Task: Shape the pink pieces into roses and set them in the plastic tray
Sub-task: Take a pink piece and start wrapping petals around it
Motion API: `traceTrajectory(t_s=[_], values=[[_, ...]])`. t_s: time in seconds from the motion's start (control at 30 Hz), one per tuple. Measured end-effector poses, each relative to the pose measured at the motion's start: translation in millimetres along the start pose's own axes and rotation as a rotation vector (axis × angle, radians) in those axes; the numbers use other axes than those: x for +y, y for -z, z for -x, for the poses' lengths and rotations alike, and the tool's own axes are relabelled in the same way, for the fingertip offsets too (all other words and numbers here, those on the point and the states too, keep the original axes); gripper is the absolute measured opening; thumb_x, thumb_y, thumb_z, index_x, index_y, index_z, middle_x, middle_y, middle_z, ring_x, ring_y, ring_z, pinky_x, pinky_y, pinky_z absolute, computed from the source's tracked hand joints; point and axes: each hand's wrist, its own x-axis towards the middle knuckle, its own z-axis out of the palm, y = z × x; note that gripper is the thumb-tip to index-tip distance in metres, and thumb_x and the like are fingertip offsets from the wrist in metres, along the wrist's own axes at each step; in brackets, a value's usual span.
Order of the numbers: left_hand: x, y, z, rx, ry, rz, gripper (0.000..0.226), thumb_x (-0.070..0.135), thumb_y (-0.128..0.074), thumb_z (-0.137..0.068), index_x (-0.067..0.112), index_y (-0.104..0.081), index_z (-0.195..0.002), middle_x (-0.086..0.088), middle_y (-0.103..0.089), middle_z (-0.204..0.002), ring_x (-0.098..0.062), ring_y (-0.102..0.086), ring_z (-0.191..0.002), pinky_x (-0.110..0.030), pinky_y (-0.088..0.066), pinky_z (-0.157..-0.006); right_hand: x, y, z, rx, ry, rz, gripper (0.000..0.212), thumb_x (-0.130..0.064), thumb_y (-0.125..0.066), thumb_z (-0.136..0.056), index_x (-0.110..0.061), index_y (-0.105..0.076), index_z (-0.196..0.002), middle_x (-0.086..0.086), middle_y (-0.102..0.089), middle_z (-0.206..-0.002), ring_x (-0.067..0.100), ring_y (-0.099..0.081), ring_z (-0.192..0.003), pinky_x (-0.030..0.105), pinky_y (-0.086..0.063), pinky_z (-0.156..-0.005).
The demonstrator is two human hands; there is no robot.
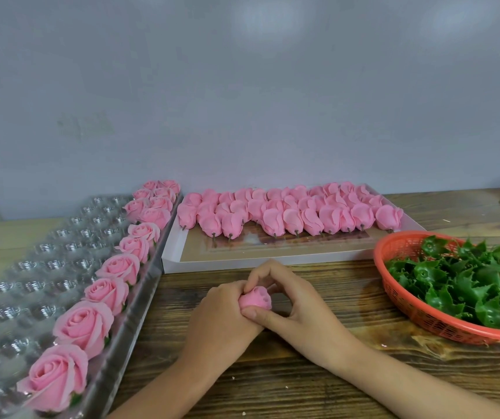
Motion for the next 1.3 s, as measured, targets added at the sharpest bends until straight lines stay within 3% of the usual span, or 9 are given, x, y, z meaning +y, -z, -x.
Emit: traceTrajectory(t_s=[0.2,0.3,0.43,0.6,0.7,0.8,0.93,1.1,1.3], values=[[0.2,-0.9,-1.0,0.058,-0.003,-0.003,0.013,0.04,-0.064,-0.077,0.03,-0.058,-0.072,0.009,-0.064,-0.069,-0.005,-0.059,-0.067,-0.03,-0.051,-0.061,0.5,-2.3,-0.4,0.083,-0.032,0.051,0.019,-0.034,-0.074,-0.083,-0.024,-0.062,-0.093,-0.011,-0.063,-0.088,0.012,-0.058,-0.083,0.021,-0.045,-0.073],[0.2,-1.2,-0.7,0.043,-0.02,-0.003,0.007,0.041,-0.063,-0.076,0.038,-0.058,-0.074,0.015,-0.064,-0.07,0.0,-0.06,-0.068,-0.021,-0.048,-0.06,1.1,-1.7,-0.3,0.062,0.007,0.081,0.012,-0.026,-0.074,-0.085,-0.022,-0.066,-0.094,-0.013,-0.061,-0.091,0.013,-0.058,-0.087,0.021,-0.045,-0.076],[-0.9,-1.1,-2.2,-0.007,-0.005,-0.01,0.022,0.036,-0.066,-0.081,0.039,-0.053,-0.064,0.016,-0.06,-0.066,0.001,-0.058,-0.067,-0.019,-0.046,-0.062,2.1,0.3,-0.6,0.032,0.079,0.088,0.009,-0.016,-0.075,-0.086,-0.016,-0.069,-0.093,-0.01,-0.06,-0.095,0.012,-0.058,-0.095,0.021,-0.045,-0.084],[-0.4,0.1,-1.3,0.029,-0.018,-0.001,0.008,0.037,-0.064,-0.085,0.035,-0.063,-0.077,0.013,-0.065,-0.071,0.0,-0.06,-0.069,-0.021,-0.049,-0.063,2.3,0.1,-0.3,0.084,0.051,0.059,0.015,-0.024,-0.076,-0.083,-0.022,-0.067,-0.095,-0.011,-0.063,-0.094,0.014,-0.061,-0.091,0.023,-0.048,-0.082],[1.0,-0.1,1.8,0.03,-0.056,-0.085,0.016,0.04,-0.062,-0.085,0.039,-0.053,-0.072,0.017,-0.06,-0.067,0.003,-0.057,-0.064,-0.012,-0.034,-0.052,1.7,-1.3,0.3,0.113,0.012,0.035,0.019,-0.033,-0.074,-0.081,-0.026,-0.063,-0.094,-0.009,-0.064,-0.089,0.016,-0.061,-0.082,0.03,-0.05,-0.077],[2.1,-0.7,2.2,0.021,-0.067,-0.131,0.021,0.039,-0.061,-0.085,0.04,-0.047,-0.07,0.018,-0.056,-0.066,0.005,-0.054,-0.064,-0.01,-0.033,-0.052,1.3,-1.3,0.0,0.107,0.028,0.06,0.013,-0.033,-0.071,-0.084,-0.024,-0.064,-0.089,-0.01,-0.062,-0.087,0.017,-0.06,-0.083,0.036,-0.05,-0.076],[0.4,-0.9,-0.4,0.023,-0.042,0.003,0.022,0.033,-0.066,-0.084,0.037,-0.053,-0.066,0.012,-0.061,-0.064,0.0,-0.059,-0.066,-0.018,-0.045,-0.06,1.2,1.7,-1.0,0.063,0.093,0.091,0.005,-0.02,-0.073,-0.088,-0.016,-0.069,-0.087,-0.01,-0.061,-0.091,0.016,-0.06,-0.093,0.022,-0.046,-0.082],[-2.0,-0.9,-1.4,0.031,-0.029,0.124,0.008,0.032,-0.069,-0.08,0.028,-0.065,-0.074,0.005,-0.068,-0.069,-0.006,-0.063,-0.068,-0.034,-0.054,-0.069,0.9,1.7,-0.5,0.099,0.088,0.066,0.01,-0.022,-0.076,-0.085,-0.019,-0.071,-0.092,-0.01,-0.063,-0.095,0.016,-0.062,-0.096,0.019,-0.046,-0.085],[-3.9,-2.2,-1.6,0.077,-0.04,0.047,0.015,0.033,-0.068,-0.078,0.03,-0.058,-0.067,0.009,-0.063,-0.063,-0.006,-0.059,-0.062,-0.029,-0.048,-0.056,3.3,-1.2,-0.5,0.126,0.025,0.041,0.021,-0.032,-0.077,-0.082,-0.023,-0.064,-0.096,-0.01,-0.063,-0.085,0.015,-0.059,-0.079,0.02,-0.046,-0.074]])
